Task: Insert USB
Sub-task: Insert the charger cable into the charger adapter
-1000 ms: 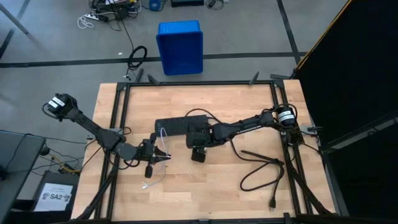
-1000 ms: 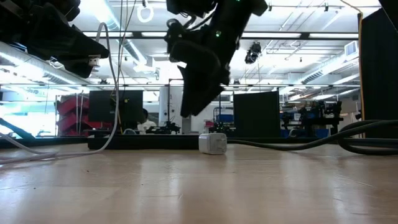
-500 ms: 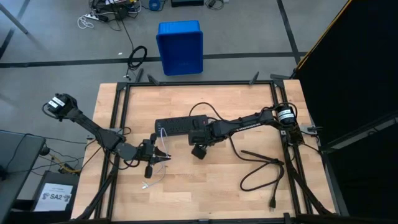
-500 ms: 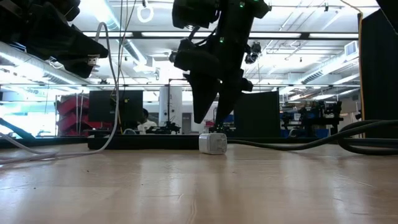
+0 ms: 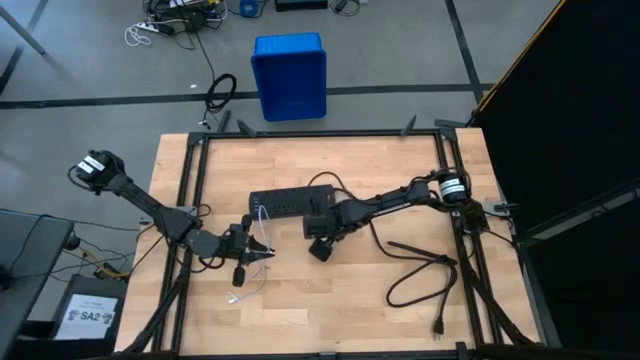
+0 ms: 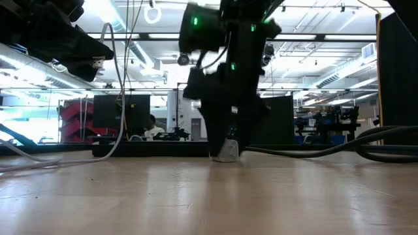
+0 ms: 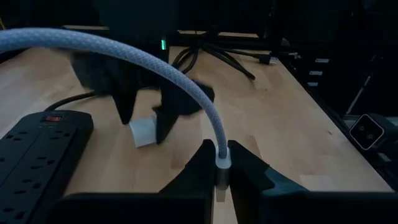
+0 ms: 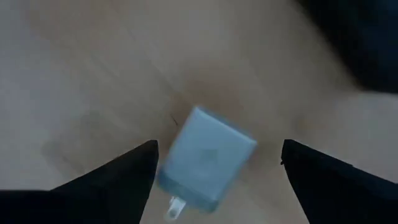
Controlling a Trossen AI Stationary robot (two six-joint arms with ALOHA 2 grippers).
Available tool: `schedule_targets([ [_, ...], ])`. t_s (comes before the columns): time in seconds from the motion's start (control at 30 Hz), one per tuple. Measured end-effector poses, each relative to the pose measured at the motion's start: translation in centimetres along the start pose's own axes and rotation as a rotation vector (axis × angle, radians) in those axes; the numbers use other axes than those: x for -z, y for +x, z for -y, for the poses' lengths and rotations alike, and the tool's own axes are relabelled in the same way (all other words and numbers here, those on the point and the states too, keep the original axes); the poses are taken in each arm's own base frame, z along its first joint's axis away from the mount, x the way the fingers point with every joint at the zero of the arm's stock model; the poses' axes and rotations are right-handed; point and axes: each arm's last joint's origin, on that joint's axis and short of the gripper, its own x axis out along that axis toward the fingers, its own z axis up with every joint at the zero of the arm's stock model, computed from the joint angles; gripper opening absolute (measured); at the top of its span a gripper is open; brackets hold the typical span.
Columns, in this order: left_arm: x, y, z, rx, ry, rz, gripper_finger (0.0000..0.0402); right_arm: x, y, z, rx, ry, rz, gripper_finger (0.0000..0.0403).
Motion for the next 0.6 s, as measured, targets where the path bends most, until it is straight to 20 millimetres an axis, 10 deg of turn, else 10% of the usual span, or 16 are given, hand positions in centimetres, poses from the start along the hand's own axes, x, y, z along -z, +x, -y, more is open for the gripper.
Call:
schedule_targets([
  [0.6, 0.11, 0.06, 0.02, 0.005, 0.006, -0.008, 0.0010, -0.13, 0.72, -0.34, -0.040, 0.020, -0.016, 0.0306],
])
